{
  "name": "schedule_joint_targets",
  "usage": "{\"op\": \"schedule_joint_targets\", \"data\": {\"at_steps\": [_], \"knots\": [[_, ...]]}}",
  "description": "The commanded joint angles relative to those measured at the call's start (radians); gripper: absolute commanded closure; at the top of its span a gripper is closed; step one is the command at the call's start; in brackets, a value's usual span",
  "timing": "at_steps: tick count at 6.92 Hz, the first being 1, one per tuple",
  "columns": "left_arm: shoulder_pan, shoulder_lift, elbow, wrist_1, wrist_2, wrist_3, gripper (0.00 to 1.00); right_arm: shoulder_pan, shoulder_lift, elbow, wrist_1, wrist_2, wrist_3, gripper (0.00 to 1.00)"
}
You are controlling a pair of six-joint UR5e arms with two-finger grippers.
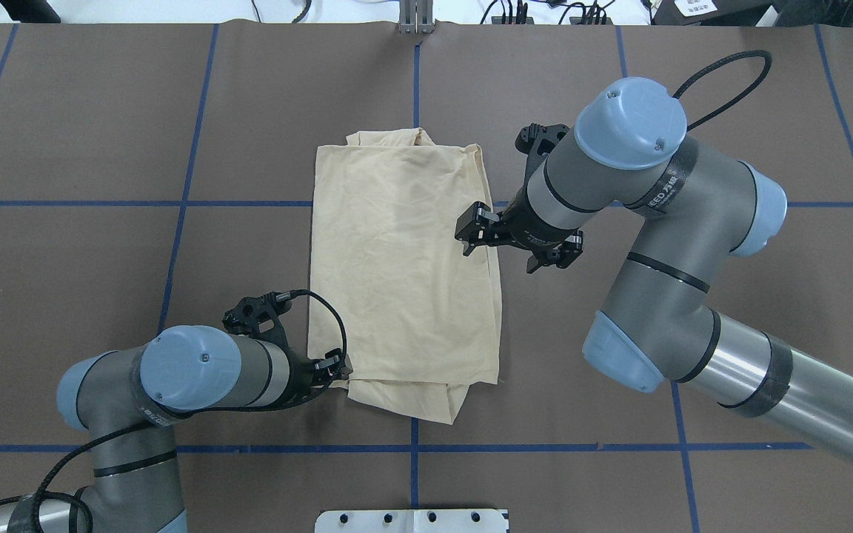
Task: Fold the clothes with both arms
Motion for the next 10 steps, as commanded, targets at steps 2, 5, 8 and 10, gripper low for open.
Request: {"op": "schedule_joint_targets", "data": {"at_steps": [2,5,8,10], "knots": [[0.005,-0.002,-0.001,0.0,0.0,0.007,0.58,0.006,0.0,0.0,0.0,0.002,-0.001,0.0],[-0.009,-0.001,-0.003,0.001,0.0,0.007,0.64,0.011,0.0,0.0,0.002,0.002,-0.001,0.0],[-0.024,-0.001,-0.018,0.024,-0.001,0.01,0.64,0.011,0.0,-0.002,0.0,0.003,-0.003,0.0],[-0.026,-0.001,-0.018,0.024,-0.001,0.01,0.62,0.009,-0.003,-0.003,0.0,0.002,-0.007,0.0]]}}
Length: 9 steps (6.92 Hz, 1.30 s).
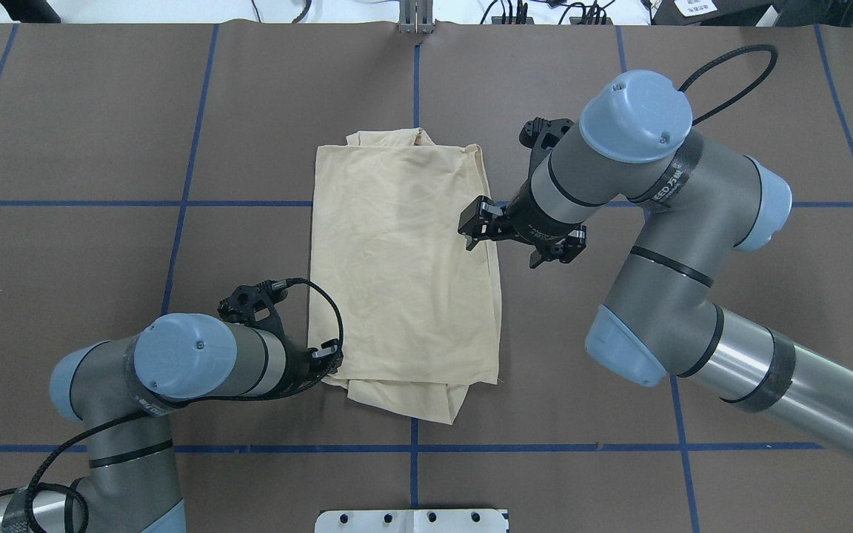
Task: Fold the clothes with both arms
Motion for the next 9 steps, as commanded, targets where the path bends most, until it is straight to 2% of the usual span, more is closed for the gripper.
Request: {"op": "schedule_joint_targets", "data": {"at_steps": [1,5,6,7,8,9], "knots": [[-0.002,0.0,0.0,0.002,0.0,0.0,0.62,0.0,-0.004,-0.001,0.0,-0.001,-0.007,0.0],[-0.011,0.0,0.0,0.013,0.0,0.0,0.63,0.0,-0.002,-0.001,0.0,-0.001,-0.007,0.0],[-0.011,-0.002,-0.001,0.021,0.0,0.0,0.68,0.002,-0.002,-0.003,0.002,-0.001,-0.007,0.0],[-0.011,-0.002,-0.001,0.021,0.0,0.0,0.86,0.002,-0.002,-0.001,0.0,-0.001,-0.007,0.0],[-0.011,-0.002,0.0,0.021,0.001,-0.001,1.0,0.0,-0.002,-0.001,0.0,-0.001,-0.007,0.0],[-0.014,-0.003,-0.001,0.021,-0.002,-0.003,1.0,0.0,-0.002,-0.001,0.0,-0.001,-0.007,0.0]]}}
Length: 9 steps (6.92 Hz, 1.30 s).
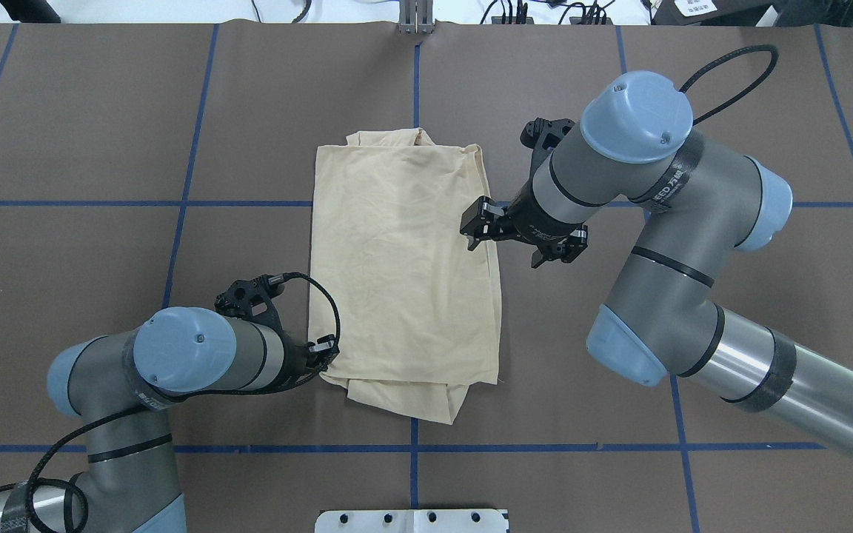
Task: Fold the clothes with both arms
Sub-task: 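Move the right gripper to the shirt's near corner beside the left gripper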
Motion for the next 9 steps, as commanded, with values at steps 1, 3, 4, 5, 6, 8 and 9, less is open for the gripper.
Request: {"op": "schedule_joint_targets", "data": {"at_steps": [1,3,4,5,6,8,9], "knots": [[-0.008,-0.003,-0.011,0.013,-0.003,-0.002,1.0,-0.001,0.002,0.0,0.0,0.0,0.002,0.0],[-0.022,0.0,-0.072,0.035,-0.008,-0.003,1.0,-0.004,-0.005,0.015,0.0,-0.006,0.05,0.0],[-0.022,0.0,-0.088,0.049,-0.01,-0.002,1.0,-0.036,-0.003,0.017,0.0,-0.037,0.155,0.0],[-0.022,0.0,-0.097,0.051,-0.01,-0.002,1.0,-0.118,0.012,0.017,-0.003,-0.145,0.313,0.0],[-0.022,0.002,-0.097,0.052,-0.008,-0.005,1.0,-0.18,0.015,0.017,-0.011,-0.211,0.407,0.0],[-0.022,0.003,-0.097,0.054,-0.008,-0.009,1.0,-0.279,0.015,0.014,-0.017,-0.291,0.546,0.0],[-0.022,0.003,-0.097,0.056,-0.008,-0.009,1.0,-0.307,0.026,0.017,-0.076,-0.313,0.586,0.0]]}}
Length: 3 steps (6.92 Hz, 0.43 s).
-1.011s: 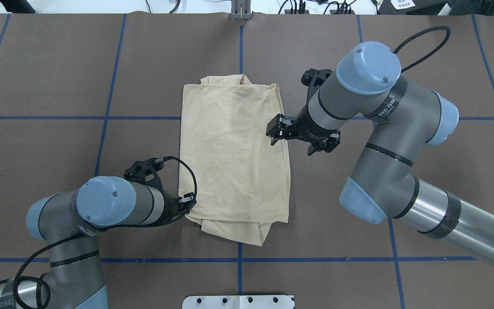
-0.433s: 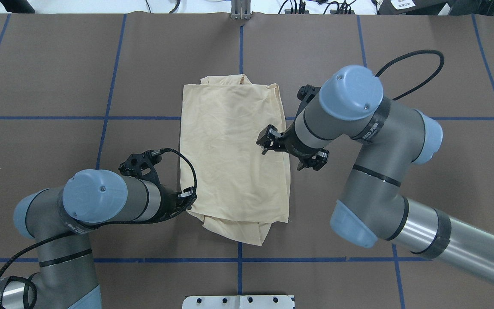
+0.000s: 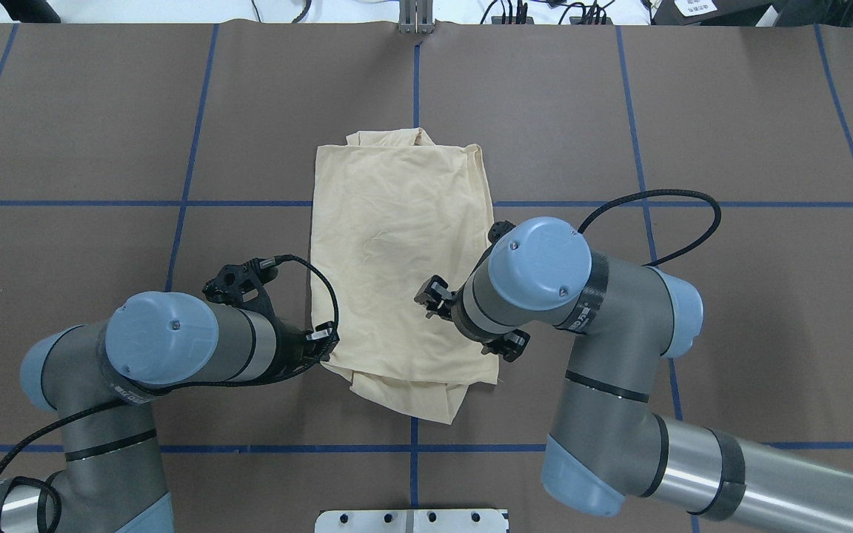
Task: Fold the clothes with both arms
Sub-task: 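Move the right gripper to the shirt's near corner beside the left gripper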
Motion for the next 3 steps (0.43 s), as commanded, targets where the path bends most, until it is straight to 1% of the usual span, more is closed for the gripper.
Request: {"op": "schedule_joint_targets", "data": {"at_steps": [1,2,3], "knots": [[0.001,-0.001,0.0,0.002,0.0,-0.002,1.0,-0.093,0.013,-0.001,-0.07,-0.082,0.077,0.0],[0.0,-0.001,0.0,0.002,0.0,-0.004,1.0,-0.145,0.013,-0.017,-0.072,-0.119,0.098,0.0],[0.0,-0.001,0.0,0.002,0.0,-0.004,1.0,-0.149,0.013,-0.024,-0.071,-0.127,0.097,0.0]]}}
